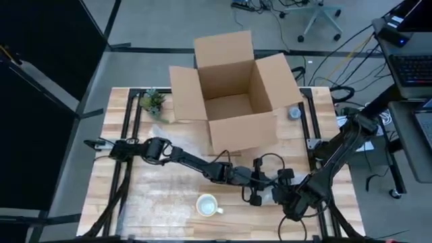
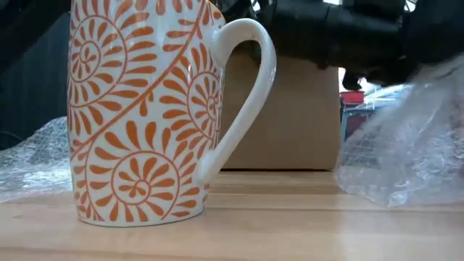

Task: Wrap mug
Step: Wrap the red mug with bubble wrap

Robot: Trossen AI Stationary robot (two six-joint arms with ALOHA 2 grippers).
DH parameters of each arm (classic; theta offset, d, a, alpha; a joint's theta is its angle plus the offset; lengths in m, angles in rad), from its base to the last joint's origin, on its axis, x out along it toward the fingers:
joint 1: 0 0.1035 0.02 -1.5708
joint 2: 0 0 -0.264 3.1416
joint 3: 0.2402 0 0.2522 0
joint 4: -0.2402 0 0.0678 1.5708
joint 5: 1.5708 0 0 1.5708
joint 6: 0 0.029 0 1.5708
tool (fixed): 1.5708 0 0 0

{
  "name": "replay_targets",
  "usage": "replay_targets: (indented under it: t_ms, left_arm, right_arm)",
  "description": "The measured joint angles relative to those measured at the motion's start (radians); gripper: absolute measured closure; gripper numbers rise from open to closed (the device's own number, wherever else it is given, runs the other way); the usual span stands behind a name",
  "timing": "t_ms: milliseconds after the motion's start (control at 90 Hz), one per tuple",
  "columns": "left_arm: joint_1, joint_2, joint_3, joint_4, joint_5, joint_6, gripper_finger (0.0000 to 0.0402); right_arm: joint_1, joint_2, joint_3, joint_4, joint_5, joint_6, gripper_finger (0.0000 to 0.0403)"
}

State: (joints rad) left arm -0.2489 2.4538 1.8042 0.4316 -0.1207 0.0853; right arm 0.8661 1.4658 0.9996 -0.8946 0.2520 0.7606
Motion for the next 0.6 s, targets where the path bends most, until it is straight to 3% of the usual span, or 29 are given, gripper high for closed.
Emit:
replay_targets:
  t_ms: [322, 511, 600]
  left_arm:
    - [0.002, 0.001, -0.002, 0.01, 0.0, 0.002, 0.0402]
    - [0.005, 0.001, 0.004, 0.003, -0.005, -0.019, 0.0402]
    - [0.005, 0.003, 0.009, 0.0, -0.007, -0.019, 0.0402]
  right_arm:
    - [0.038, -0.116, 0.142, -0.215, -0.036, 0.045, 0.014]
    - [0.036, -0.156, 0.151, -0.213, 0.182, 0.085, 0.014]
    - [0.015, -0.155, 0.144, -0.208, 0.223, 0.069, 0.014]
